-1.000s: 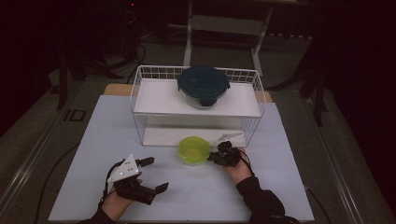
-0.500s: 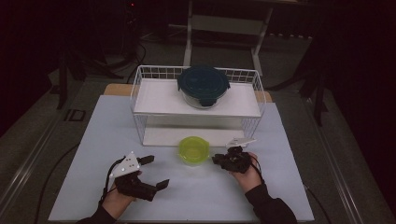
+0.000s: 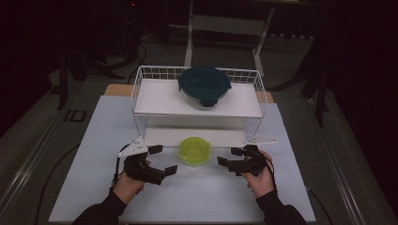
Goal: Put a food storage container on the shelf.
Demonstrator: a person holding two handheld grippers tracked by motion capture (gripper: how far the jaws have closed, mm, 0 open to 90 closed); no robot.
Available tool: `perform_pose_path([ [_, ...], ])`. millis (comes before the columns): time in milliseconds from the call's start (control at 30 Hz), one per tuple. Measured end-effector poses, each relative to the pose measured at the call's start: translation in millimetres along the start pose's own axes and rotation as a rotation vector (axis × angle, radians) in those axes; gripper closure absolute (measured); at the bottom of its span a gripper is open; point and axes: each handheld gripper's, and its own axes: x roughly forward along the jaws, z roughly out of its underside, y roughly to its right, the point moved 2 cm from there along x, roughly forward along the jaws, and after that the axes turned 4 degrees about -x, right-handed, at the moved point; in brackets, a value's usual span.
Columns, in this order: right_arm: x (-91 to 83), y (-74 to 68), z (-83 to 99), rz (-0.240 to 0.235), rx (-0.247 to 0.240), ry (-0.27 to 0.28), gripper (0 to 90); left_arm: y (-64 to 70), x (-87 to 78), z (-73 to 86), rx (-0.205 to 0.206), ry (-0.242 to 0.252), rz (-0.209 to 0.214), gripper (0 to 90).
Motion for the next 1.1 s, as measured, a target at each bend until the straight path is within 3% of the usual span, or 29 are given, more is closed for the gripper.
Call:
perform_pose_path([
  [167, 4.2, -2.5, -8.2, -0.028, 0.03, 0.01, 14.6, -8.9, 17.0, -5.8, -0.051, -0.06, 0.001, 0.0],
  [367, 19.3, -0.5, -14.7, -0.061, 0.11, -0.009, 13.7, -22.0, 33.2, -8.2, -0.19, -0.105, 0.014, 0.4],
  [567, 31.7, 3.8, -19.5, -0.08, 0.188, -0.01, 17.2, -37.7, 40.3, -5.6, -0.315, -0.111, 0.019, 5.1],
  [800, 45.1, 7.0, -21.2, -0.053, 0.273, -0.026, 30.3, -51.0, 46.5, -4.9, -0.413, -0.137, 0.001, 17.9],
  [867, 48.8, 7.5, -20.5, -0.047, 0.29, -0.033, 33.7, -54.1, 48.4, -4.7, -0.458, -0.139, 0.017, 23.6],
  [1033, 55.9, 7.2, -16.9, -0.055, 0.333, -0.063, 46.1, -57.7, 55.5, -3.6, -0.507, -0.186, 0.013, 36.1],
  [1100, 57.0, 7.4, -15.6, -0.056, 0.347, -0.073, 50.1, -58.7, 58.6, -3.9, -0.529, -0.193, 0.03, 40.9],
])
